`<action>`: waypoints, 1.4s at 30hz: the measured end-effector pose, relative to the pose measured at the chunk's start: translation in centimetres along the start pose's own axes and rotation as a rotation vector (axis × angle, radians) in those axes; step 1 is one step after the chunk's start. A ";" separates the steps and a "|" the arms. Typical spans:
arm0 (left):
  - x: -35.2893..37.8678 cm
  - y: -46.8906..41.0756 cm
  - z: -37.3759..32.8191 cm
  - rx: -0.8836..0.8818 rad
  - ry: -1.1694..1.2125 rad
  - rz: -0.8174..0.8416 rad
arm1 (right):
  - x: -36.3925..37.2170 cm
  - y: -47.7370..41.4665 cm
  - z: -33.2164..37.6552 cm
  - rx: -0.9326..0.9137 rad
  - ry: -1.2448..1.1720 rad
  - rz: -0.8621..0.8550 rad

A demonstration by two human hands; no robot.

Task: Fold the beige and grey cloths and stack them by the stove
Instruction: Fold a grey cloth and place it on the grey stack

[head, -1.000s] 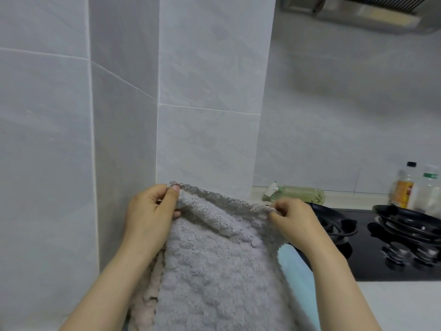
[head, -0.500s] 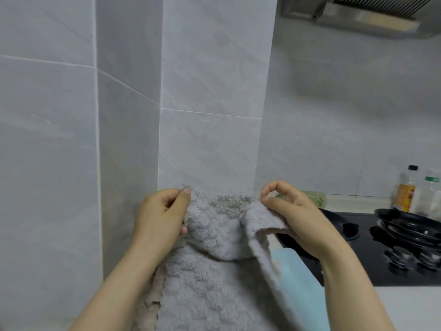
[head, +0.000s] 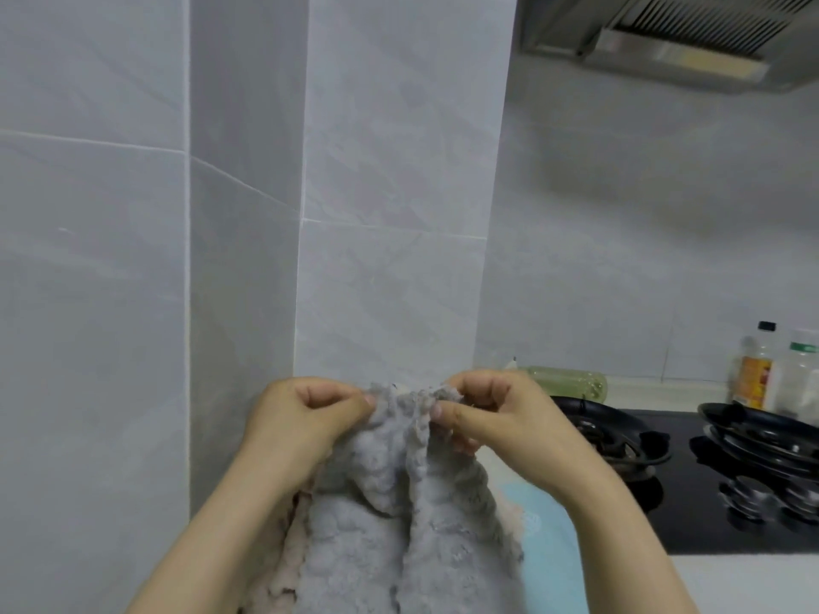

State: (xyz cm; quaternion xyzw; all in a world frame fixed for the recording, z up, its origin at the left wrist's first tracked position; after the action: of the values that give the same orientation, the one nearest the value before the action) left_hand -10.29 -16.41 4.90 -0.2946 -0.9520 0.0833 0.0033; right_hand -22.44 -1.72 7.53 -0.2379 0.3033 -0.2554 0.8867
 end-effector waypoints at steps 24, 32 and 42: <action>3.5 1.1 0.1 -0.025 0.119 0.353 | 0.8 -0.3 0.8 -0.077 0.122 -0.089; 4.0 1.5 -0.5 0.022 0.155 0.427 | 0.8 -0.3 0.9 -0.077 0.123 -0.126; 3.0 1.8 -1.3 0.074 0.138 0.288 | 0.6 -0.2 0.9 -0.073 0.142 -0.136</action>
State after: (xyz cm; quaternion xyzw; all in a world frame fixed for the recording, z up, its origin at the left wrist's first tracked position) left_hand -11.74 -13.05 5.74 -0.4328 -0.8937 0.0975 0.0677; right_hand -21.52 -1.97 8.02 -0.2712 0.3578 -0.3200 0.8343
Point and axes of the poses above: each hand's wrist, its own y-axis away from the middle knuckle, its own x-axis out of the palm, z = x × y, the point moved 10 cm from there along -y, towards the middle knuckle, and after that the axes turned 13 degrees about -x, right-handed, at the moved point
